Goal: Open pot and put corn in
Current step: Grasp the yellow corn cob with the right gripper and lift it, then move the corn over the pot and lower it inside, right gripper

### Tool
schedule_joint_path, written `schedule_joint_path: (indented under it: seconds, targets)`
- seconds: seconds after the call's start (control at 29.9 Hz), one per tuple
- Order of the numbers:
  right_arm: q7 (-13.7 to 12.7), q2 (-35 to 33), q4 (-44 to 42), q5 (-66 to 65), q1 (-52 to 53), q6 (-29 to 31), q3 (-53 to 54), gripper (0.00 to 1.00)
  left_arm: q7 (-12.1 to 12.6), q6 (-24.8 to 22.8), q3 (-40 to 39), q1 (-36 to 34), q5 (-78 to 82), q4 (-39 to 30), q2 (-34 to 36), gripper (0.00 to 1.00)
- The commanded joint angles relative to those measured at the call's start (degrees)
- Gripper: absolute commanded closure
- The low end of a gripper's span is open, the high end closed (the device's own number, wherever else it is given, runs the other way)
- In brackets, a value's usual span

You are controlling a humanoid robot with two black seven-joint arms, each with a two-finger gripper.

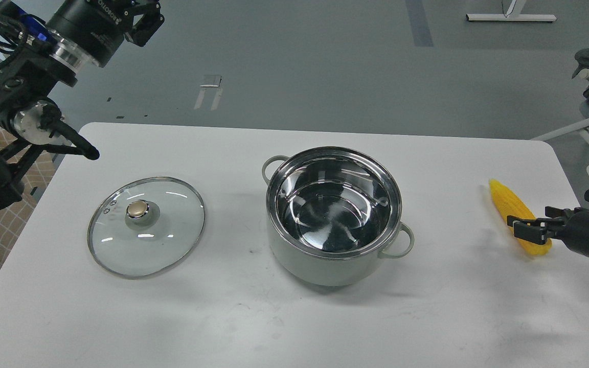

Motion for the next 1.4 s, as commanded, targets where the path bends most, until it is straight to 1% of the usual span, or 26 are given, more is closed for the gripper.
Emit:
schedule_joint_path:
  seconds: [0.0,0.07,0.1,0.13,0.17,0.2,0.3,0.37,0.47,0.57,0.63,0.77,0.9,0.97,1.1,1.17,1.2,1.3,1.37]
  targets:
    - [0.02,2.25,-0.70,-0.19,0.19,-0.97,-1.41,0.33,-0.08,-0.07,-0.34,0.12,0.00,-0.60,0.20,0.05]
    - [0.02,2.61,-1.31,-0.19,0.19,-0.97,-1.59,0.54,-0.08,-0.07,-0.34,0.12,-0.09,-0.60,0.11,0.05]
    - [0.02,2.61,-1.32,-0.19,0.19,-0.97,-1.59,0.54,-0.08,-0.07,-0.34,0.12,-0.09,-0.60,0.11,0.05]
    - [0.02,2.61,-1.49,-0.19,0.28,-1.05,-1.59,0.65,-0.08,-0.07,-0.34,0.12,-0.09,-0.60,0.11,0.05]
    - [0.02,2.61,-1.49,-0.19,0.37,-1.05,-1.59,0.70,-0.08,-0.07,-0.34,0.12,-0.09,-0.60,0.11,0.05]
    - [0.02,2.61,-1.49,-0.19,0.46,-1.14,-1.59,0.78,-0.08,-0.07,-0.34,0.12,-0.09,-0.60,0.11,0.05]
    - [0.02,2.35,-0.88,-0.10,0.98,-1.67,-1.59,0.91,-0.08,0.02,-0.34,0.12,-0.09,-0.60,0.02,0.05]
    - [0.02,2.17,-0.53,0.08,1.25,-2.28,-1.41,0.91,-0.08,0.02,-0.34,0.12,0.00,-0.60,0.02,0.05]
    - [0.02,0.42,3.24,0.25,4.84,-3.16,-1.50,0.91,-0.08,0.02,-0.34,0.12,0.00,-0.60,0.02,0.05]
    - [0.02,-2.13,7.37,0.60,9.41,-3.08,-1.50,0.91,-0.08,0.02,-0.34,0.12,0.00,-0.60,-0.07,0.05]
    - [0.02,-4.24,10.71,0.60,14.93,-2.64,-1.67,0.91,-0.08,0.11,-0.34,0.12,0.09,-0.60,-0.07,0.05]
    - [0.02,-4.95,14.32,0.87,22.15,-2.28,-3.51,0.91,-0.08,0.11,-0.34,0.12,0.09,-0.60,-0.07,0.05]
    - [0.02,-3.64,19.15,3.14,33.65,-1.76,-11.31,0.90,-0.08,0.02,-0.34,0.03,-0.09,-0.60,0.02,0.05]
    - [0.02,-2.58,20.74,4.64,36.74,-1.50,-13.96,0.90,-0.08,0.02,-0.34,0.03,-0.09,-0.60,0.02,0.05]
    - [0.02,0.23,27.93,9.21,45.26,0.26,-20.64,0.90,-0.08,0.11,-0.34,0.03,-0.09,-0.60,-0.15,0.05]
    - [0.02,1.11,31.62,10.09,47.90,1.31,-22.84,0.90,-0.08,0.11,-0.34,-0.06,0.00,-0.60,-0.24,0.05]
    - [0.02,1.11,31.64,10.10,47.92,1.32,-22.85,0.90,-0.08,0.11,-0.34,-0.06,0.00,-0.60,-0.24,0.05]
    - [0.02,4.00,37.08,10.36,51.69,2.81,-27.41,0.90,-0.08,0.11,-0.34,-0.06,0.09,-0.60,-0.85,0.05]
    - [0.02,5.41,38.05,10.36,52.05,2.99,-28.82,0.89,-0.08,0.11,-0.34,-0.06,0.18,-0.60,-1.03,0.05]
